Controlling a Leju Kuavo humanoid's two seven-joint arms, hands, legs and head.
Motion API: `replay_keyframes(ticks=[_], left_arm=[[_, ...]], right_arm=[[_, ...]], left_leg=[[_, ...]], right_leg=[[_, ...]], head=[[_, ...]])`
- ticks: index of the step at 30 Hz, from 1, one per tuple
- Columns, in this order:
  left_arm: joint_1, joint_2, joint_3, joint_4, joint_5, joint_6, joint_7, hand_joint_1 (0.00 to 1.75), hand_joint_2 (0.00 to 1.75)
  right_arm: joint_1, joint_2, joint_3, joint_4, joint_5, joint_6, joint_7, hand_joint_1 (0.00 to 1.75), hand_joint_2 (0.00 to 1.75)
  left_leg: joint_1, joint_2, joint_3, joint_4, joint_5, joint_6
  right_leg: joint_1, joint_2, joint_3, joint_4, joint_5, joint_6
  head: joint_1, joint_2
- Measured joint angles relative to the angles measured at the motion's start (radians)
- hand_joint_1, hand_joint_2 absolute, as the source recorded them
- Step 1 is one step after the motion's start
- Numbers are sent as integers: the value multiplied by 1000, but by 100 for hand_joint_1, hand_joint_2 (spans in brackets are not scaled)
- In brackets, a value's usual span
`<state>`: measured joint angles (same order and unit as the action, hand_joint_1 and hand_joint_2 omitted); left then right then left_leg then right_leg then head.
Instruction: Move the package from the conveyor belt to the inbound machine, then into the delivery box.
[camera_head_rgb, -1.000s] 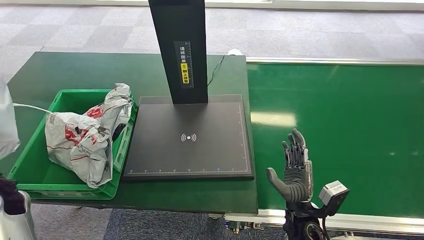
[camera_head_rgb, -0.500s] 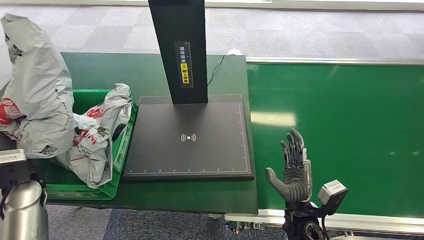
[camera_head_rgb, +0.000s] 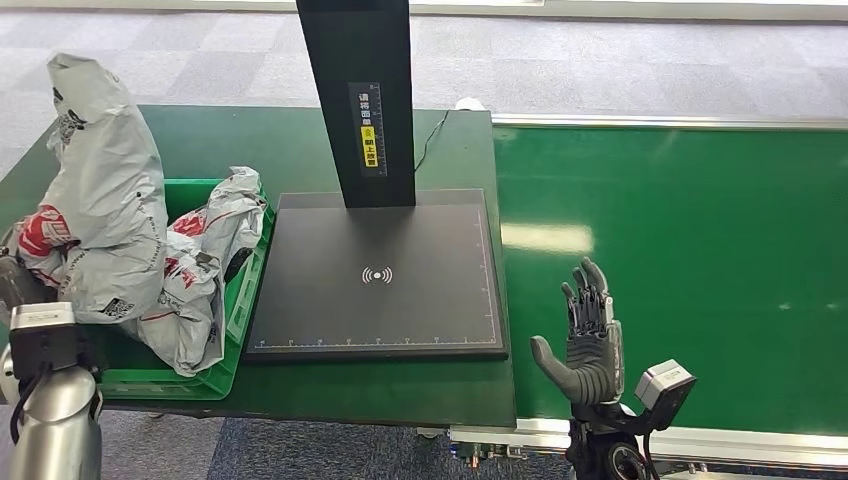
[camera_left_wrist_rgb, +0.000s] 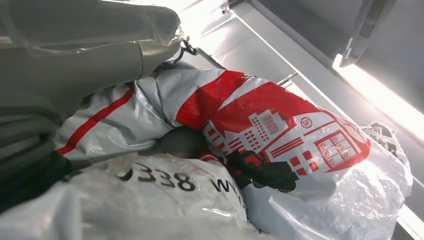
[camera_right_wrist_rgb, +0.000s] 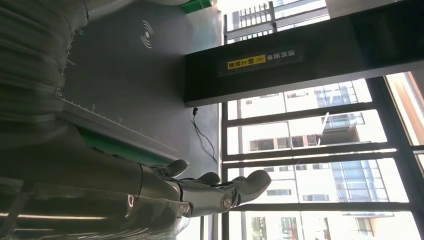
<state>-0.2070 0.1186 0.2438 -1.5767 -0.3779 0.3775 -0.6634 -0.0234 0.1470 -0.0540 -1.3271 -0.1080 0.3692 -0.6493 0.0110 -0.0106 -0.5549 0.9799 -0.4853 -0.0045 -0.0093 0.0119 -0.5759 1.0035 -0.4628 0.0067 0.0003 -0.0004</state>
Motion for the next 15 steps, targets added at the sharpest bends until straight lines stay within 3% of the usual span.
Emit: replay_keyframes(ticks=[3,6,10,15], left_arm=[[9,2,-4,6,11,-8,-1,17,175],[10,2,-9,15,13,-11,-2,17,175],[10,2,-15,24,13,-11,-2,0,175],[14,2,-21,31,13,-32,4,0,175]], right_arm=[[0,0,-1,2,-1,2,0,0,175],[0,0,-1,3,-2,2,0,0,175],[0,0,-3,3,-3,2,0,0,175],[1,0,-4,3,-2,2,0,0,175]], left_leg=[[0,0,0,0,0,0],[0,0,0,0,0,0],[0,0,0,0,0,0],[0,0,0,0,0,0]], right_leg=[[0,0,0,0,0,0],[0,0,0,0,0,0],[0,0,0,0,0,0],[0,0,0,0,0,0]], head=[[0,0],[0,0],[0,0],[0,0]])
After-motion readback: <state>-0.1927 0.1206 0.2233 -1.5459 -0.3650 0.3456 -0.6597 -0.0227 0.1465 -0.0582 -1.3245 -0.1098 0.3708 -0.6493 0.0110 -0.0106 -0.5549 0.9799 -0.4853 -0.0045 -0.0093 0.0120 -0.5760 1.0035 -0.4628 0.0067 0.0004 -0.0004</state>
